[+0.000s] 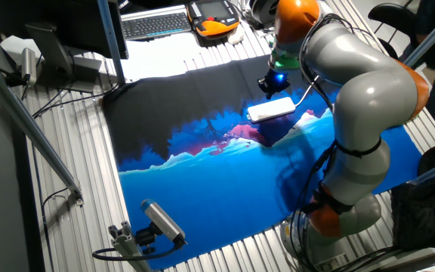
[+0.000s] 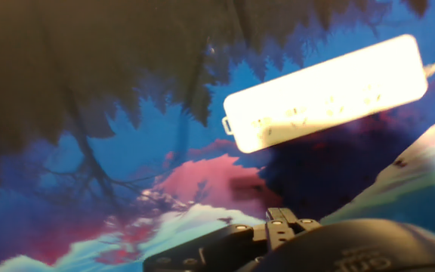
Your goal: Turn on the power strip by pressing the button
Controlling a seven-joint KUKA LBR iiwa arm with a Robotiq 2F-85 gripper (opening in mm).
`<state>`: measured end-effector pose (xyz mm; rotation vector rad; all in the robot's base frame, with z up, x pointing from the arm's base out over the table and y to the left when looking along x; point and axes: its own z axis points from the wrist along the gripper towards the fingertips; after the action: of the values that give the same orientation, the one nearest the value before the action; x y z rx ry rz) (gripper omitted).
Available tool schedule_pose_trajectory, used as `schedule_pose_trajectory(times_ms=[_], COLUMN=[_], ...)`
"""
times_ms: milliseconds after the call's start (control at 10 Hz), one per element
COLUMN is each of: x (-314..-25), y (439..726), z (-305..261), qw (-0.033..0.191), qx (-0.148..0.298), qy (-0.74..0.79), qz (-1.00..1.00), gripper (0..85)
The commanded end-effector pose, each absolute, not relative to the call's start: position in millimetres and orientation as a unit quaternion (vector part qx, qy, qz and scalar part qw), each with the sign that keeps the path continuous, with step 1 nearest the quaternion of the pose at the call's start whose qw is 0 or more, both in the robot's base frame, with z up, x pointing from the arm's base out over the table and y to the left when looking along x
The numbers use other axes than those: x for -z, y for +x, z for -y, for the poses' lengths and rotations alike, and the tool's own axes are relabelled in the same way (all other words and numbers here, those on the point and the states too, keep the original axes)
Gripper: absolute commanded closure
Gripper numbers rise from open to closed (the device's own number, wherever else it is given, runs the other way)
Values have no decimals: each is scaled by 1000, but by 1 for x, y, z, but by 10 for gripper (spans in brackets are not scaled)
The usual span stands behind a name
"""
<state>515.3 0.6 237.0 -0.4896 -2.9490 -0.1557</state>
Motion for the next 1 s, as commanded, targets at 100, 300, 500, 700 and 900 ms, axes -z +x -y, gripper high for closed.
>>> schedule_pose_trajectory(times_ms=[100,300,500,700,900], x=[-237,-237,-237,-237,-236], y=[515,515,515,515,517], z=[-1,-1,-1,-1,-1], qw=[73,77,59,52,39], qx=[59,77,133,138,108], qy=[-289,-330,-392,-422,-438], qz=[953,938,909,895,892], gripper=[850,850,850,850,680])
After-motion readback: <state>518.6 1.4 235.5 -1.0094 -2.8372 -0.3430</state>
